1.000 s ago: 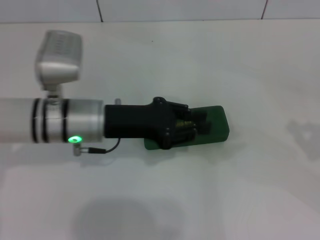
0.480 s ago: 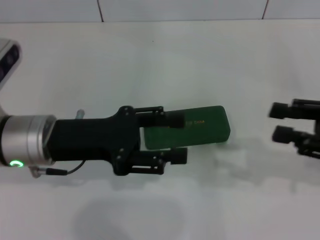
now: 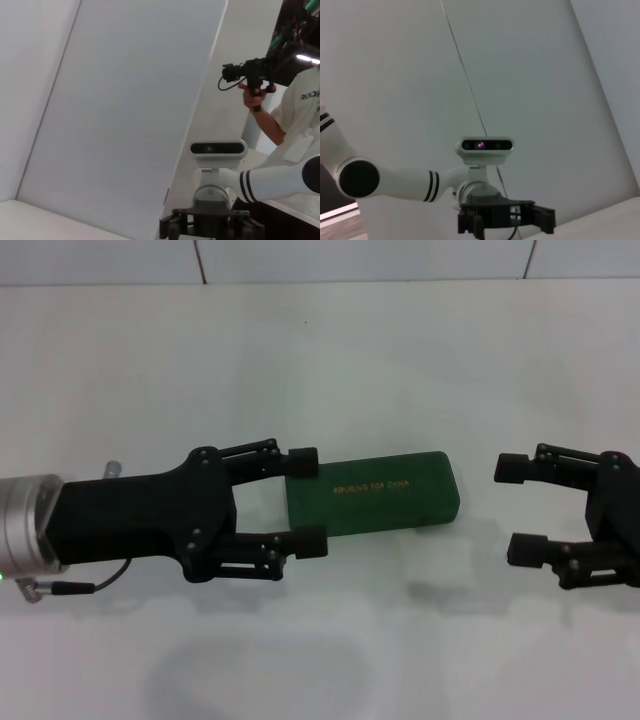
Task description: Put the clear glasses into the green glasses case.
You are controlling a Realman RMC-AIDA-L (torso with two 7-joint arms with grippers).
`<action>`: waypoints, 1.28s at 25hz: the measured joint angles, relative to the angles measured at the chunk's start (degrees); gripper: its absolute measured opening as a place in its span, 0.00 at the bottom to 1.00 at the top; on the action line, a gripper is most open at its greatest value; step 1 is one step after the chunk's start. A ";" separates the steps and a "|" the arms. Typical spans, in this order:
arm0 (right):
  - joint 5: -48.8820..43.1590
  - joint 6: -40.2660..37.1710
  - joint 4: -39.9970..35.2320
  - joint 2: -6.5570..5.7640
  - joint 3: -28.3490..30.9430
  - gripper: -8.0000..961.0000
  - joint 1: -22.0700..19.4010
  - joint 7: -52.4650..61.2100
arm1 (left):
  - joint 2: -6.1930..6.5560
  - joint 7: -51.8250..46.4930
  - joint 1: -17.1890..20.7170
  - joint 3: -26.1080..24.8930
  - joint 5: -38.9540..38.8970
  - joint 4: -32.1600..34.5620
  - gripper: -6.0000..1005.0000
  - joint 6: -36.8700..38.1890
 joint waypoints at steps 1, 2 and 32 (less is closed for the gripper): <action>0.02 0.02 -0.02 0.00 -0.29 0.78 0.07 -0.03 | 0.09 0.00 0.00 -0.02 0.00 -0.04 0.87 0.00; 0.02 0.09 -0.02 0.02 -0.72 0.81 0.21 -0.08 | 0.23 0.00 0.01 -0.04 0.00 -0.06 0.87 0.01; 0.93 3.31 0.56 0.14 -5.40 0.92 3.20 -1.56 | 1.23 -2.05 1.21 -0.02 0.61 -0.32 0.87 0.07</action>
